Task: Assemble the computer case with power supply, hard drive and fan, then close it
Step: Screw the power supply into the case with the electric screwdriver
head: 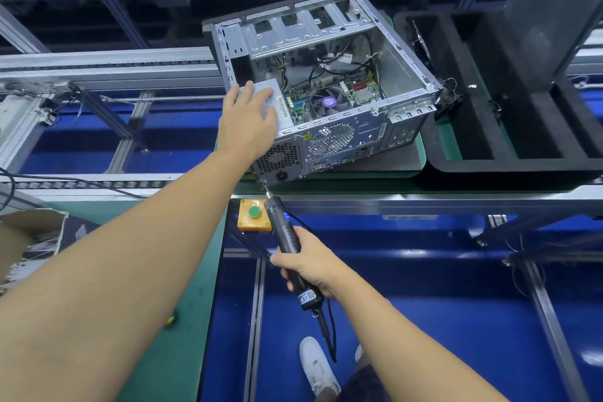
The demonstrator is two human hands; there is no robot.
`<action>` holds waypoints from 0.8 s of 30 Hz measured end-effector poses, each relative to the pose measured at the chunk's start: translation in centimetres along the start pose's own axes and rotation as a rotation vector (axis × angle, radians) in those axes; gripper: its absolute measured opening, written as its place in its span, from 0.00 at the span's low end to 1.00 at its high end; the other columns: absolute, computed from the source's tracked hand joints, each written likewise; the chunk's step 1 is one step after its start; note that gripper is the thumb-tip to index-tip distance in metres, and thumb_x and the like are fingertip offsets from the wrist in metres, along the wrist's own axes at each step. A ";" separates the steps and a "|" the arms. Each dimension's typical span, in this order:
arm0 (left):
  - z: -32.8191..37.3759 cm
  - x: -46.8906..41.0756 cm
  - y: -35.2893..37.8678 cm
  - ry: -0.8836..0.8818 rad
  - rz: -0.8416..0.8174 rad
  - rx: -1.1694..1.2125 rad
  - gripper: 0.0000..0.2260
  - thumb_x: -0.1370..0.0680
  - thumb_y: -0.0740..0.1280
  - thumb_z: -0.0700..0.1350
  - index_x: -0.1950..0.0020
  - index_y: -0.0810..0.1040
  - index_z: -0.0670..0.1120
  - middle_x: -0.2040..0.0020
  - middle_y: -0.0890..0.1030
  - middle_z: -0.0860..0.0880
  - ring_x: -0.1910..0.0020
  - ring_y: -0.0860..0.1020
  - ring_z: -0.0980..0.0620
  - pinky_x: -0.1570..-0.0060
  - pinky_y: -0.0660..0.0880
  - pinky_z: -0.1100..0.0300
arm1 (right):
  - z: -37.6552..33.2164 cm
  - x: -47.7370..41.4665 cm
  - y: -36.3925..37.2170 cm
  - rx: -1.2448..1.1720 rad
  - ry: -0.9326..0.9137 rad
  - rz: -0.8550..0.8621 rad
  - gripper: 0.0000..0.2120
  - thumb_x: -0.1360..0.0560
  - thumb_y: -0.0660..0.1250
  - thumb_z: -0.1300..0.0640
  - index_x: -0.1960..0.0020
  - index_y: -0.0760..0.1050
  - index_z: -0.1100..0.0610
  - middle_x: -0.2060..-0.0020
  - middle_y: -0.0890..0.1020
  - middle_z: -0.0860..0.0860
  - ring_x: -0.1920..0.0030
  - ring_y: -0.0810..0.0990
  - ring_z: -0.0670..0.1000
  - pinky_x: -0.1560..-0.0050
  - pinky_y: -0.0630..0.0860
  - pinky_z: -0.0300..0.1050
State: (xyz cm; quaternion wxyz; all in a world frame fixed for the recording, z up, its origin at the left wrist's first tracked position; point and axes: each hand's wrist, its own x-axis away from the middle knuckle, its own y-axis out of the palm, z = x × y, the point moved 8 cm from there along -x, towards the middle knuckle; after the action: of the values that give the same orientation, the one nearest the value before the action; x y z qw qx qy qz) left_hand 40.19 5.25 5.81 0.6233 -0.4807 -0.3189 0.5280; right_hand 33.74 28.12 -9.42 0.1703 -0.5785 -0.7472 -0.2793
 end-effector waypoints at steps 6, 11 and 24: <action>0.4 0.7 -0.2 -0.008 -0.104 -0.016 0.35 0.25 0.49 0.73 0.22 0.61 0.58 0.19 0.54 0.51 0.20 0.46 0.47 0.25 0.53 0.43 | -0.6 1.1 -1.6 0.052 -0.019 0.002 0.19 0.30 0.75 0.56 0.42 0.71 0.54 0.58 0.79 0.53 0.64 0.79 0.51 0.63 0.79 0.49; 1.5 2.0 -0.1 0.245 -0.165 -0.236 0.45 0.36 0.45 0.84 0.22 0.54 0.66 0.19 0.52 0.54 0.20 0.48 0.52 0.27 0.49 0.37 | -1.6 3.1 -3.8 0.108 -0.068 0.033 0.19 0.31 0.75 0.55 0.45 0.71 0.53 0.57 0.78 0.52 0.64 0.78 0.53 0.65 0.78 0.49; 1.0 0.4 -0.4 0.330 -0.311 -0.360 0.33 0.30 0.50 0.73 0.24 0.54 0.71 0.18 0.47 0.51 0.20 0.43 0.49 0.27 0.49 0.31 | -7.3 7.4 -7.4 0.233 -0.186 0.126 0.09 0.27 0.72 0.53 0.54 0.71 0.48 0.66 0.77 0.56 0.72 0.74 0.56 0.70 0.74 0.45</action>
State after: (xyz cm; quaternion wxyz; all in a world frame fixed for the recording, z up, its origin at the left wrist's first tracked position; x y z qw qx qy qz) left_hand 39.57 5.87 6.51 0.6450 -0.6083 -0.3716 0.2754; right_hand 24.14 28.03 -1.09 0.1836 -0.6238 -0.7494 -0.1249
